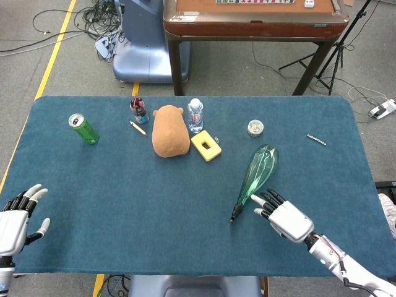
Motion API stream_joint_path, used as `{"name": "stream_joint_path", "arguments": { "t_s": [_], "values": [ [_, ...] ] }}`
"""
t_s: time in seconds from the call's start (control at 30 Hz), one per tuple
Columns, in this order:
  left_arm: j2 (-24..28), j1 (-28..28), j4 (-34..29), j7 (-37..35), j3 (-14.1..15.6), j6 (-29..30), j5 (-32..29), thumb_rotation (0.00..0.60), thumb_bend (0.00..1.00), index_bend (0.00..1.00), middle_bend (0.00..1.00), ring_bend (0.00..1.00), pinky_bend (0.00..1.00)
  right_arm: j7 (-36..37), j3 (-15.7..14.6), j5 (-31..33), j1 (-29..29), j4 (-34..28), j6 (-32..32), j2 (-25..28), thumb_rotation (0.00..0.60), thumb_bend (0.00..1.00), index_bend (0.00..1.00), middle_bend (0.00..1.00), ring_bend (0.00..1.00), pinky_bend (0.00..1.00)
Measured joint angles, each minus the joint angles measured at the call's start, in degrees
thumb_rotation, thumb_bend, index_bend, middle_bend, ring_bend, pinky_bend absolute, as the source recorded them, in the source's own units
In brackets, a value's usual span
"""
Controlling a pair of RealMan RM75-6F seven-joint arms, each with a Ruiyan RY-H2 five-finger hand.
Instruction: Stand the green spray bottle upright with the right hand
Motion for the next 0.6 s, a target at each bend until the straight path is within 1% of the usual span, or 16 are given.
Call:
{"name": "stream_joint_path", "arguments": {
  "t_s": [0.3, 0.6],
  "values": [
    [0.0, 0.1, 0.0, 0.1, 0.0, 0.1, -0.1, 0.600, 0.36, 0.19, 0.14, 0.16, 0.22, -0.7, -0.6, -0.8, 2.8, 0.8, -2.3, -3.1, 0.600, 0.62, 0.27, 0.04, 0.00, 0.02],
    [-0.1, 0.5, 0.2, 0.0, 0.0, 0.4, -0.5, 0.600, 0.36, 0.20, 0.14, 0.16, 0.22, -3.3, 0.7, 0.7, 5.7, 2.6, -5.1, -7.4, 0.600, 0.62, 0.27, 0.04, 0.00, 0.02]
  ]
}}
